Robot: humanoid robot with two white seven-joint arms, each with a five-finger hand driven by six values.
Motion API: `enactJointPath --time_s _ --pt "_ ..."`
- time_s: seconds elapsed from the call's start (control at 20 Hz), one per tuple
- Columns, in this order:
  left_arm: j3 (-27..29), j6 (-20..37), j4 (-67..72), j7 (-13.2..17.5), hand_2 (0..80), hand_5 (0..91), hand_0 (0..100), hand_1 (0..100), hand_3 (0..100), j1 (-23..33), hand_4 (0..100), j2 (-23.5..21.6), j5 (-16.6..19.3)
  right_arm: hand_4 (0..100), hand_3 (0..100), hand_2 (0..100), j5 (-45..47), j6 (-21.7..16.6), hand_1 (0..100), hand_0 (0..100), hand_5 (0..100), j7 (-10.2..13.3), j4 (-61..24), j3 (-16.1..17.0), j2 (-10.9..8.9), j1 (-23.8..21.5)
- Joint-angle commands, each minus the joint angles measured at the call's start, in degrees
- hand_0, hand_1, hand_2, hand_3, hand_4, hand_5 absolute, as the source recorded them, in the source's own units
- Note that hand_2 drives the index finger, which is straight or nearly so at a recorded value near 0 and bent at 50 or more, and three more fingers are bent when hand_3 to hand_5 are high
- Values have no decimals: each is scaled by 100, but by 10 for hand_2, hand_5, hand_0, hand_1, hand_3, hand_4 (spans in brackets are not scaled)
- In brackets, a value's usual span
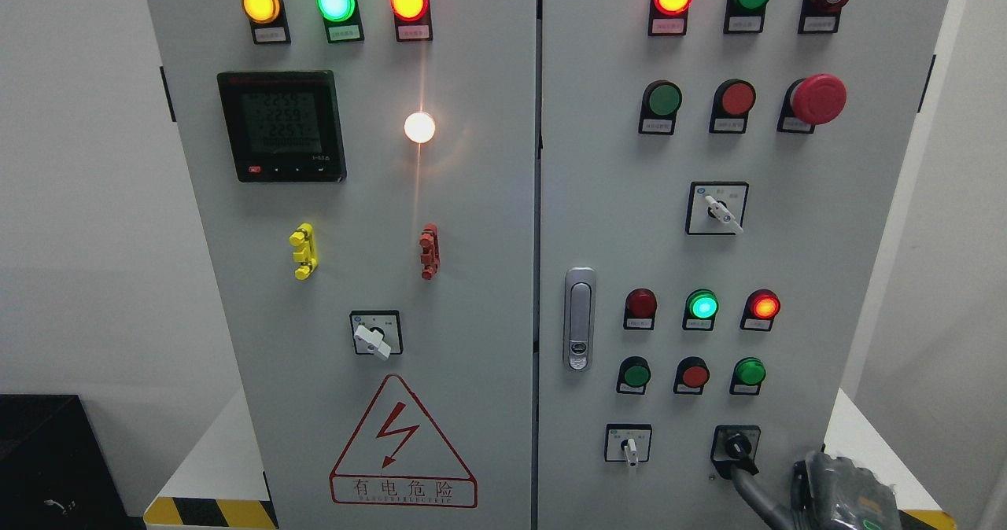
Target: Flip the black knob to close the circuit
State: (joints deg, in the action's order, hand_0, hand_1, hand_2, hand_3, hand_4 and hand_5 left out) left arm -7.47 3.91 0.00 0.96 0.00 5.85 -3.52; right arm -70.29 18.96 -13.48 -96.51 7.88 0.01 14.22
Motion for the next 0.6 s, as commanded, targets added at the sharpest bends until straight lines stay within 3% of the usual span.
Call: enactJointPath --time_s 0.0,0.55 --pt "0 4 -132 0 0 0 120 556 0 123 0 -5 0 899 1000 854 7 2 30 0 997 21 -52 29 -115 2" --pt "0 4 -132 0 0 0 120 556 0 123 0 -5 0 898 1000 854 7 2 29 0 996 21 -157 38 -115 2"
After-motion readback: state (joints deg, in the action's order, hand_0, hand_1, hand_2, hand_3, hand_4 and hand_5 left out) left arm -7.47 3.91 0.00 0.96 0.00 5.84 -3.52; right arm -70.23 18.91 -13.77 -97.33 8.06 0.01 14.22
